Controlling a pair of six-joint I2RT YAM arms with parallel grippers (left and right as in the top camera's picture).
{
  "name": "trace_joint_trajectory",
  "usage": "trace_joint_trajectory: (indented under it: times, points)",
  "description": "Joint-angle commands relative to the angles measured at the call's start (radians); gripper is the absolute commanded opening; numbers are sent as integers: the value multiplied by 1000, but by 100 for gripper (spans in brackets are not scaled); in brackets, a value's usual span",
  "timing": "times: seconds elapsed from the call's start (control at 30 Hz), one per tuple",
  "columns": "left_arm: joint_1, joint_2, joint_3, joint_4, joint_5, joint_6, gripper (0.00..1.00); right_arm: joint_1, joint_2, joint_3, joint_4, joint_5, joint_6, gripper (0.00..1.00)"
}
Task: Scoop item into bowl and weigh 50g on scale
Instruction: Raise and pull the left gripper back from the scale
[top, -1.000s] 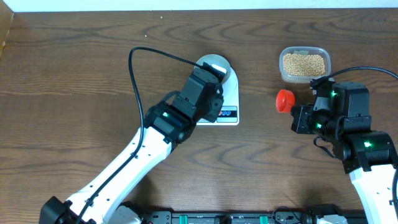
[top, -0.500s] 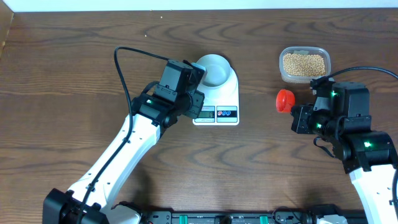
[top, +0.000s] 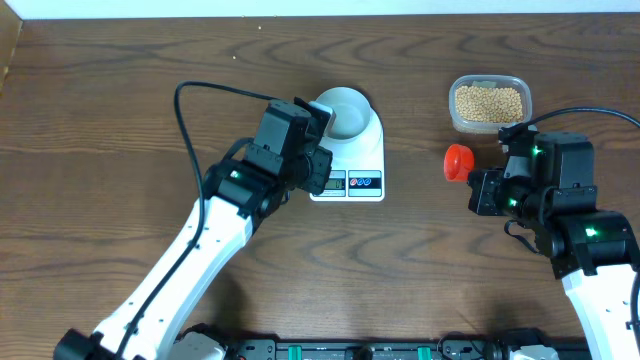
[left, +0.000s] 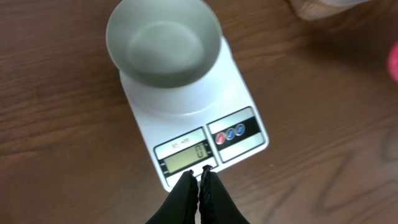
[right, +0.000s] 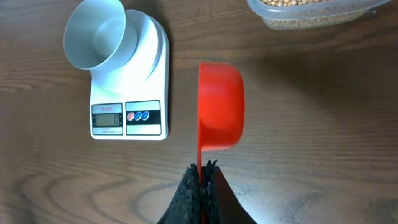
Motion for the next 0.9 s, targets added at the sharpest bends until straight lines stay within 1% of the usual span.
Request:
trace_joint_trajectory:
  times: [0.0,0.33,0.4,0.43,0.53,0.7,0.87]
  points:
    - [-20,-22,-8,-25,-20,-40,8,-3,-2,19,-1,-3,-14,1]
    - [-31,-6,-8,-82,-31,-40,8,-3,-2,19,-8,-3,-14,1]
    - [-31,-6,-8,-86,-31,-40,16,-3,-2,19,-8,-3,-14,1]
    - [-31,-6,-8,-86,-31,-40,22,-3,-2,19,-8,-3,-14,1]
    - [-31,-6,-8,-86,-31,-40,33,-3,-2,19,-8,-3,-14,1]
    - [-31,-6,-8,-90,-31,-40,42,-3,-2,19,-8,-3,-14,1]
    - [-31,-6,-8,-102,-31,-40,46,-3,-2,19,-8,-3,-14,1]
